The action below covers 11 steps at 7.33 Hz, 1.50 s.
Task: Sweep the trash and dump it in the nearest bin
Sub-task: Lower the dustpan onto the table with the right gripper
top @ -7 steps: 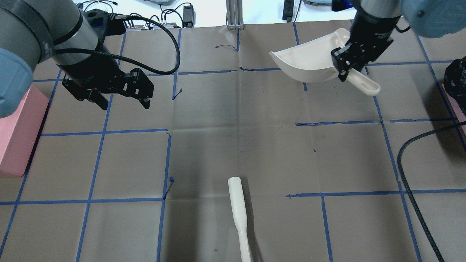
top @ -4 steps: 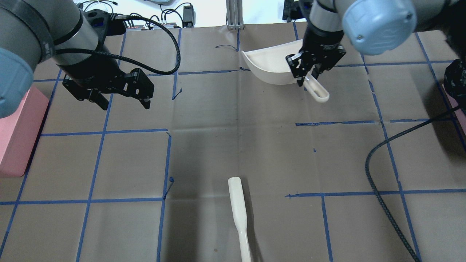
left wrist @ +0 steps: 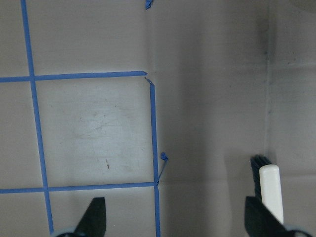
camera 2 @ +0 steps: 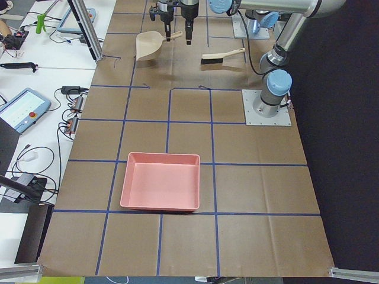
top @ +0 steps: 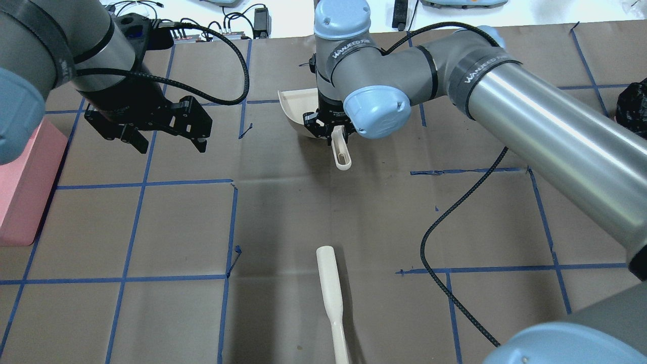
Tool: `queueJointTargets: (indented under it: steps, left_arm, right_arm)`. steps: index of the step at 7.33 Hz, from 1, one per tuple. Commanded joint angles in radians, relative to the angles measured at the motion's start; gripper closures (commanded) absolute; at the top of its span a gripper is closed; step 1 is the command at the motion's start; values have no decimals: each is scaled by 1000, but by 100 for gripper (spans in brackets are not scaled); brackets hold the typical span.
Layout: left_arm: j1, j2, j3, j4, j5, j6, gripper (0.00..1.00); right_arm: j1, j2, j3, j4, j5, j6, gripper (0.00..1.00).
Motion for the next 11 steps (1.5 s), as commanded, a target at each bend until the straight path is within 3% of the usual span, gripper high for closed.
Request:
queueJointTargets:
  steps: [1,2,6,11]
  left_arm:
    - [-1,0,-1,-3,6,-2,0]
    - [-1,0,-1,-3,6,-2,0]
    - [-1,-1,-1,-1,6,-7,0]
    - [-1,-1,1,2,6,-11,0]
  right_arm:
    - [45,56,0,-18,-17,66,94]
    - [60,65,5,-30,-63,76,94]
    - [39,73,16,-125,-65,83,94]
    - [20,104,11,-124,-50,81,94]
